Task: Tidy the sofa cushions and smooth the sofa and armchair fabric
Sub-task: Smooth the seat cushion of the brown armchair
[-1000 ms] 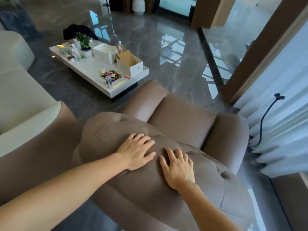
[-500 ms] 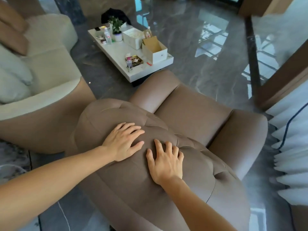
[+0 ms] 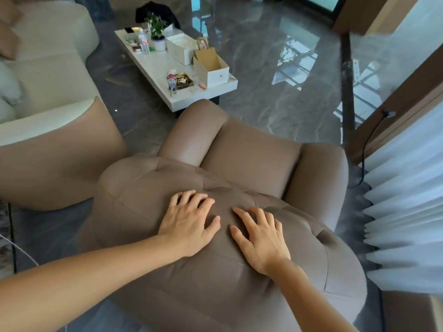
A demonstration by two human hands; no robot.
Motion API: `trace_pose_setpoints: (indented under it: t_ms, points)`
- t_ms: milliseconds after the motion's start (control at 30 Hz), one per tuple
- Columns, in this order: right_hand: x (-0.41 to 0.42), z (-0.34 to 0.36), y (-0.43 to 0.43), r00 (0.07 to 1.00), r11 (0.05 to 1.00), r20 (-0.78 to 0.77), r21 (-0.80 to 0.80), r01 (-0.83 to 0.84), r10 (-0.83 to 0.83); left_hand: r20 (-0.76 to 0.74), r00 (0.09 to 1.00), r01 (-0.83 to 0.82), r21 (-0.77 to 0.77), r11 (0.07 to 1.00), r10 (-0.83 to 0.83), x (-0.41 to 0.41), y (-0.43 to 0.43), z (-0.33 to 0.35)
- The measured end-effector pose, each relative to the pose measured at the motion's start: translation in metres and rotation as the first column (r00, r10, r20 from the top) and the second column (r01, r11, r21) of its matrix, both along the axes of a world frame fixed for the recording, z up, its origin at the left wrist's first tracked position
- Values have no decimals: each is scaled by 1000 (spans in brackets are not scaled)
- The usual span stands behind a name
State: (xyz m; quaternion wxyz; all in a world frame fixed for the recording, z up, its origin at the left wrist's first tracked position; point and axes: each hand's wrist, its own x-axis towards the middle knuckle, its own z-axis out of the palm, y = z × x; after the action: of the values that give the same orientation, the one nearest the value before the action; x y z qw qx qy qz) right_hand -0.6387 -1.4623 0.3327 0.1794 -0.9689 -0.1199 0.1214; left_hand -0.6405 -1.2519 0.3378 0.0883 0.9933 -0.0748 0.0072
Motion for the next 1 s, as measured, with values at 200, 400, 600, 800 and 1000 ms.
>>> trace_pose_setpoints:
  t_ms: [200, 400, 600, 800, 1000]
  points:
    - [-10, 2, -54, 999, 999, -8, 27, -47, 47, -56, 995, -85, -24, 996, 83, -31, -57, 3]
    - [-5, -1, -111, 989, 989, -2, 13, -145, 146, -92, 981, -169, 5, 986, 169, -46, -116, 7]
    - [18, -1, -171, 966, 965, 18, 46, -257, 256, -81, 953, -294, 11, 956, 294, -47, -182, 6]
    - [40, 9, -234, 945, 945, -40, 62, -321, 323, -104, 910, -406, -33, 913, 400, -46, -256, 8]
    - [54, 20, -278, 991, 994, -92, 66, -90, 96, -186, 951, -272, -123, 954, 248, -44, -297, 9]
